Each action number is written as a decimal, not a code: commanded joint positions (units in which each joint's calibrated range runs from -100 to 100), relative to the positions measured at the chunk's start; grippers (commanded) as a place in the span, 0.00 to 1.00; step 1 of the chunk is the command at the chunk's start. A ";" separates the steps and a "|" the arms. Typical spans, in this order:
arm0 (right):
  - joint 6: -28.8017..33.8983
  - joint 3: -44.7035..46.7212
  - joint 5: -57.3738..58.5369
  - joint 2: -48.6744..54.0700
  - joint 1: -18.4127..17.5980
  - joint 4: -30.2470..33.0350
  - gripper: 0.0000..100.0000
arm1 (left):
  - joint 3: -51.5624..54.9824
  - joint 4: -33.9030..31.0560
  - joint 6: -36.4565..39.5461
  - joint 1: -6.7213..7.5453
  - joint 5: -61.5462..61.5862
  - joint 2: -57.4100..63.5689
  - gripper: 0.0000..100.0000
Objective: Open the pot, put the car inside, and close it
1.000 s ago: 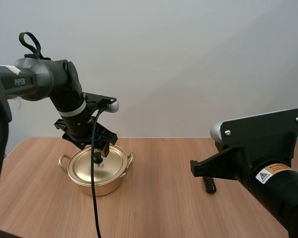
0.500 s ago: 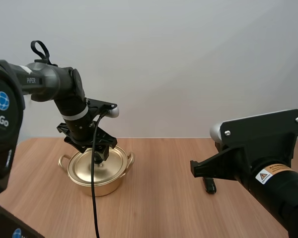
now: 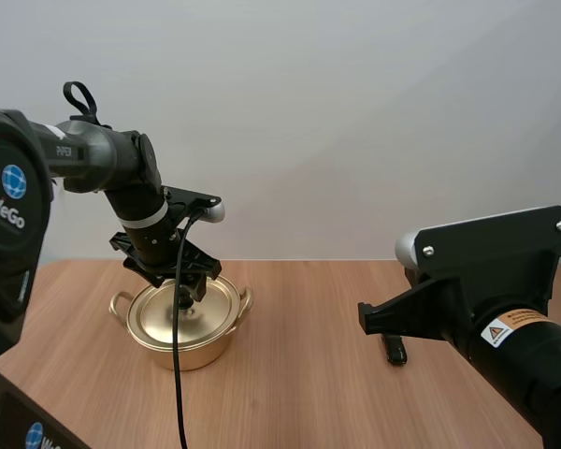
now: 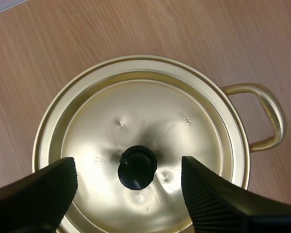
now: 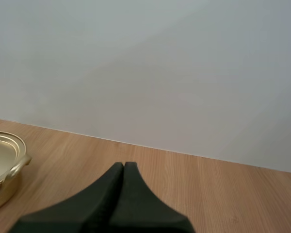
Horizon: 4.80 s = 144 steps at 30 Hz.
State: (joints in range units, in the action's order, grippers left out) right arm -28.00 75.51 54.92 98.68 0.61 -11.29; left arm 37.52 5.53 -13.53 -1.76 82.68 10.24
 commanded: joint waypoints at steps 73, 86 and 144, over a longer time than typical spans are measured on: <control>0.02 -0.11 0.00 0.04 0.06 -0.04 0.00 | -26.07 1.00 3.09 0.00 -7.13 18.75 0.00; 0.02 -0.11 0.00 0.04 0.06 -0.04 0.00 | -32.00 3.13 4.89 -0.07 -35.55 32.52 0.00; -6.37 -31.30 32.88 -77.21 3.15 6.00 0.00 | -32.00 7.26 2.54 -0.22 -55.20 47.48 0.00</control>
State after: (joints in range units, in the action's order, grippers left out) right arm -34.40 44.27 87.98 28.48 3.74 -5.76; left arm 5.49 12.77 -11.04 -1.97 27.56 57.85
